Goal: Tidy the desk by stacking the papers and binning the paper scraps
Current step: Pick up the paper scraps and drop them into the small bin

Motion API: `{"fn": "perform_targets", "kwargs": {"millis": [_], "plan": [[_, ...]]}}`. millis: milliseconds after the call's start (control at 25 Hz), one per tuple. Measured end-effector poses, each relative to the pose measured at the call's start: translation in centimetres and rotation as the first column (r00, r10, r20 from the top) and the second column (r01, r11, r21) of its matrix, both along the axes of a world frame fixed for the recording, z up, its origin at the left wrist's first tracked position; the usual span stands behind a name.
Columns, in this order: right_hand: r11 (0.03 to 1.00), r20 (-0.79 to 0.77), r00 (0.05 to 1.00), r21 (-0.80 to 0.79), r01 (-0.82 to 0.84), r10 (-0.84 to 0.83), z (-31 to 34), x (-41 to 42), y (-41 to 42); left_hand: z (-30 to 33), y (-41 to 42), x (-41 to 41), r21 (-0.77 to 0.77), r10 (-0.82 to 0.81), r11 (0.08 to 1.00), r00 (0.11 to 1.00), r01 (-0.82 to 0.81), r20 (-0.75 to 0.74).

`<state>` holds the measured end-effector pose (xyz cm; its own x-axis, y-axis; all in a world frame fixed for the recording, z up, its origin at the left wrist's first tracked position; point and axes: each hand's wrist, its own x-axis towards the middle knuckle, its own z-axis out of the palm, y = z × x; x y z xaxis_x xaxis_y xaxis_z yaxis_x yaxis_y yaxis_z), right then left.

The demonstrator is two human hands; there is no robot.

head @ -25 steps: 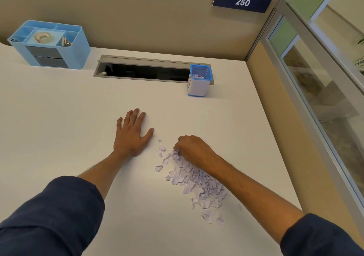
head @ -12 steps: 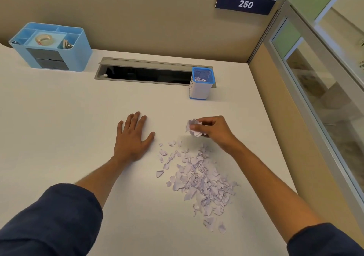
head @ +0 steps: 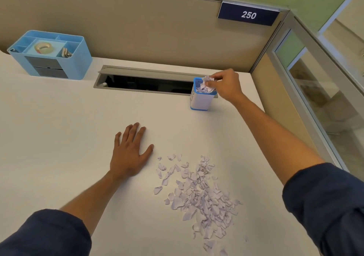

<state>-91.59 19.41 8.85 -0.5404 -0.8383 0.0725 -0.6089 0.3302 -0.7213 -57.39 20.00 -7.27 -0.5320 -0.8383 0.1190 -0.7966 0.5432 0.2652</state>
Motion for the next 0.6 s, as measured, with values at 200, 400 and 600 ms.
{"fn": "perform_targets", "kwargs": {"millis": [200,400,600], "plan": [[0.979,-0.212,0.974,0.202,-0.033,0.076,-1.0,-1.2,-3.8,0.0,0.0,-0.1,0.011,0.005,1.000,1.000,-0.005,0.000],[0.957,-0.253,0.959,0.287,-0.054,0.130,-0.4,-1.2,-4.6,0.0,0.0,0.0,0.017,0.009,1.000,1.000,-0.008,-0.012],[0.970,-0.288,0.947,0.232,-0.077,0.144,0.0,-1.2,-4.5,0.1,0.1,-0.1,0.017,0.011,1.000,1.000,-0.010,-0.008]]}}
